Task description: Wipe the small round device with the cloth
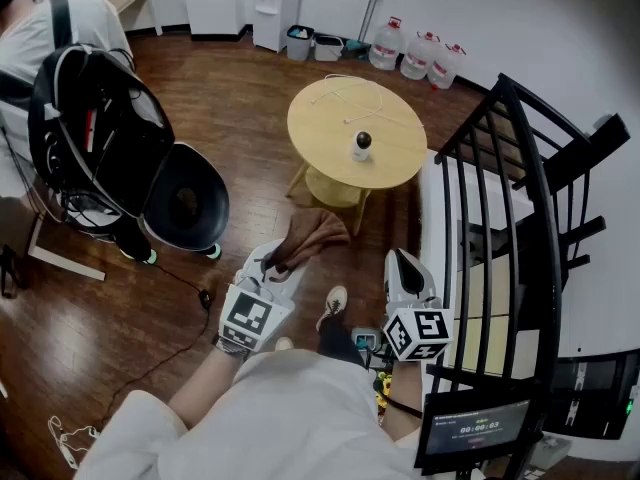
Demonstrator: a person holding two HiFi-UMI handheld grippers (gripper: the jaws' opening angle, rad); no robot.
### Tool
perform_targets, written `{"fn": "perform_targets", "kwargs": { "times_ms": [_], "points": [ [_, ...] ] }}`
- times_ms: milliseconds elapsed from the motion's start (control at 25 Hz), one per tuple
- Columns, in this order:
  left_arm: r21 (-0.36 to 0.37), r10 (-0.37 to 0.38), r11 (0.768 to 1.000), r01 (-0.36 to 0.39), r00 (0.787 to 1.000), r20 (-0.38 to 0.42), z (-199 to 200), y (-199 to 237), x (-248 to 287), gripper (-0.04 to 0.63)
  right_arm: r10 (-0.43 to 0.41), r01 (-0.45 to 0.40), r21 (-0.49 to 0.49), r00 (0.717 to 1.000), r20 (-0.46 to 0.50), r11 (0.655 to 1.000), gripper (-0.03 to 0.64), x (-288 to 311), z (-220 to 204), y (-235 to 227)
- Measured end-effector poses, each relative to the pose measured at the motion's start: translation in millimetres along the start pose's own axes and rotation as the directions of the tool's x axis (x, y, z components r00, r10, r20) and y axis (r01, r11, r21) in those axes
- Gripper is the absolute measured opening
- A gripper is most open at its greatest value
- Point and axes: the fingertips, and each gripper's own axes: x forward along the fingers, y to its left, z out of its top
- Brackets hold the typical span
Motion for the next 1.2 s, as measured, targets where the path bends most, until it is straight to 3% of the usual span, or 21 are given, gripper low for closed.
{"fn": "perform_targets", "kwargs": {
  "times_ms": [400, 760, 1200],
  "points": [
    [0.017, 0.005, 1.000, -0.005, 1.000, -0.016, -5.1, 34.9, 77.1, 0.072, -0.013, 0.013, -0.029, 1.000, 0.002, 0.999, 0.003, 67.6, 2.5, -56.7],
    [0.009, 0.080, 0.997, -0.080, 0.996, -0.032, 17.2, 72.7, 181.5, 0.072, 0.061, -0.062, -0.071, 0.998, -0.027, 0.996, 0.003, 148.6, 29.9, -136.1],
    [0.010, 0.130, 0.991, -0.130, 0.989, -0.069, 23.9, 101.7, 265.8, 0.072, 0.123, -0.128, -0.128, 0.991, -0.052, 0.983, 0.003, 212.5, 42.5, -194.0]
  ]
}}
